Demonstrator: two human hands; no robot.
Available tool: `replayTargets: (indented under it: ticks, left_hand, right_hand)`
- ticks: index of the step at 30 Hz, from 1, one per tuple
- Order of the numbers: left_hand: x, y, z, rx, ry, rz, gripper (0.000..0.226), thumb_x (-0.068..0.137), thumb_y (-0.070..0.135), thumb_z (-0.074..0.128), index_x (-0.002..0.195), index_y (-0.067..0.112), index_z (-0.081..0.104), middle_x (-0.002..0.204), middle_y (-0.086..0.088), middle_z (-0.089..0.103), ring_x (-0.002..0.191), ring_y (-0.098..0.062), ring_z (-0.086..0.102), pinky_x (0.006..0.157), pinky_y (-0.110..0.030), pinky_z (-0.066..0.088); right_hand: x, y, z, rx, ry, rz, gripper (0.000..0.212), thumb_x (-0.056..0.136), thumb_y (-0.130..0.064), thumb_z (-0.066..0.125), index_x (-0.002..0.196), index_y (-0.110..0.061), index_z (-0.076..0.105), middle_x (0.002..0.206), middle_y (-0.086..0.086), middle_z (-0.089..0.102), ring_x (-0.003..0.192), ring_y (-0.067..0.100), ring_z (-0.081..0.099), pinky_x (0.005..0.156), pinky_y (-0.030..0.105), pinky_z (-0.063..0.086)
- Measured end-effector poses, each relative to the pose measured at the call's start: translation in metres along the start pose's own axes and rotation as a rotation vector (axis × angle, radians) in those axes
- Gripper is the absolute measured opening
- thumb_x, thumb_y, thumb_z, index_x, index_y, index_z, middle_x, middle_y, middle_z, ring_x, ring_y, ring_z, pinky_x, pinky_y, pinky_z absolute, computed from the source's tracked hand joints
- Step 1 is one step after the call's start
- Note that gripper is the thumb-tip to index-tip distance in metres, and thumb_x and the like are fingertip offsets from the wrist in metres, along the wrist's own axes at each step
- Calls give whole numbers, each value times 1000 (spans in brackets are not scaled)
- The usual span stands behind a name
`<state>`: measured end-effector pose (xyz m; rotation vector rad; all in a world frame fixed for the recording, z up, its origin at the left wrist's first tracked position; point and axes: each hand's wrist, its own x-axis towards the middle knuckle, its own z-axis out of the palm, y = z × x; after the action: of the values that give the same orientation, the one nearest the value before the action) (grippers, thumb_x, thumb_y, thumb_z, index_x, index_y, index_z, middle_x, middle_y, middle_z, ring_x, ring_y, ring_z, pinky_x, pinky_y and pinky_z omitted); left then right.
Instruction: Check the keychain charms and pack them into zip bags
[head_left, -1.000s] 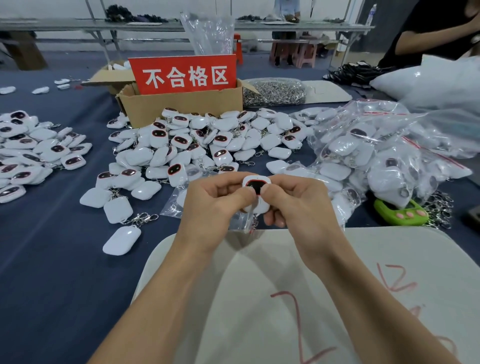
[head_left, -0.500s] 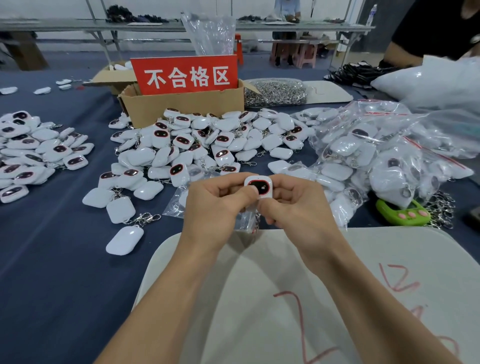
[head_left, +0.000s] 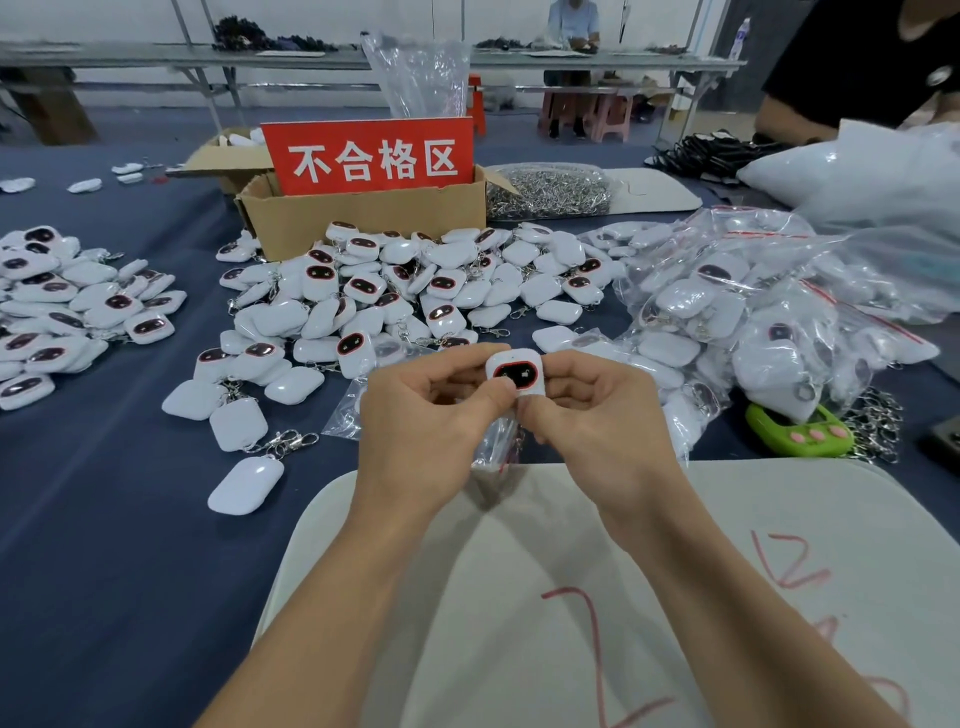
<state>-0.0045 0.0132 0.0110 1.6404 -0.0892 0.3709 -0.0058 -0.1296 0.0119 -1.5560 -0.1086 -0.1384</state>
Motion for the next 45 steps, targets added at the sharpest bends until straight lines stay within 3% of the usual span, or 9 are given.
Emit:
replayTargets:
  ticks: [4, 12, 19, 23, 26, 28, 33, 40, 45]
  left_hand:
    - [-4, -2, -2, 268, 69, 165, 37, 73, 17, 84, 86, 51, 77, 83, 27, 73, 79, 1, 69, 71, -6, 45]
    - [-10, -2, 1, 317, 75, 235, 41, 78, 15, 85, 91, 53, 74, 90, 36, 71, 91, 9, 68, 79, -3, 42]
    - [-2, 0, 2, -45, 156, -59, 18, 81, 21, 84, 95, 32, 82, 77, 6, 78, 69, -8, 73, 65, -17, 54]
    - [4, 3, -4, -213, 172, -216, 9, 86, 13, 78, 86, 19, 84, 74, -2, 77, 56, -9, 63, 55, -15, 49]
    - [4, 0, -5, -161, 177, -213, 15, 93, 27, 70, 84, 27, 83, 60, 2, 67, 53, -10, 56, 56, -22, 48]
    - [1, -6, -4, 217, 168, -61, 8, 83, 48, 70, 81, 46, 77, 53, 11, 59, 50, -5, 50, 57, -25, 42]
    - [-6, -13, 5, 887, 28, -10, 39, 76, 56, 68, 114, 60, 60, 70, 19, 62, 73, -2, 57, 62, -27, 37]
    - [-5, -14, 5, 560, 23, 38, 45, 85, 19, 66, 123, 43, 67, 72, 16, 64, 74, -5, 59, 68, -16, 42]
    - [-8, -11, 5, 482, -33, 274, 50, 93, 9, 61, 136, 35, 63, 75, 11, 59, 72, -6, 56, 67, -6, 39]
  right_hand:
    - [4, 1, -4, -96, 148, -115, 29, 76, 2, 79, 77, -27, 81, 74, -3, 76, 61, 18, 63, 63, 28, 54]
    - [-1, 6, -1, -374, 261, -416, 46, 74, 10, 79, 82, -35, 77, 77, -11, 65, 63, 7, 53, 61, 9, 40]
    - [-5, 2, -2, -538, 203, -460, 51, 79, -3, 79, 120, -33, 75, 114, -21, 70, 105, -8, 60, 91, 6, 42]
    - [-6, 3, 4, -548, 122, -455, 38, 83, -16, 78, 115, -36, 76, 100, -39, 64, 109, -3, 63, 95, 14, 47]
    - [-2, 5, 2, -529, 177, -399, 12, 94, -32, 62, 104, -31, 69, 76, -11, 66, 73, 9, 59, 69, 23, 48]
    - [3, 7, -3, -463, 250, -247, 23, 97, -34, 57, 89, -14, 66, 67, 5, 59, 58, 14, 48, 61, 36, 45]
    - [11, 5, -12, -219, 321, 82, 25, 97, -29, 65, 75, -35, 76, 48, -2, 60, 43, 5, 49, 50, 21, 47]
    - [11, 17, -7, -260, 244, 123, 23, 85, -36, 74, 67, -21, 74, 44, -4, 56, 40, 6, 42, 40, 15, 35]
    - [15, 16, 12, -213, 3, 71, 27, 93, -25, 53, 78, -4, 63, 72, 21, 67, 61, 28, 63, 68, 46, 61]
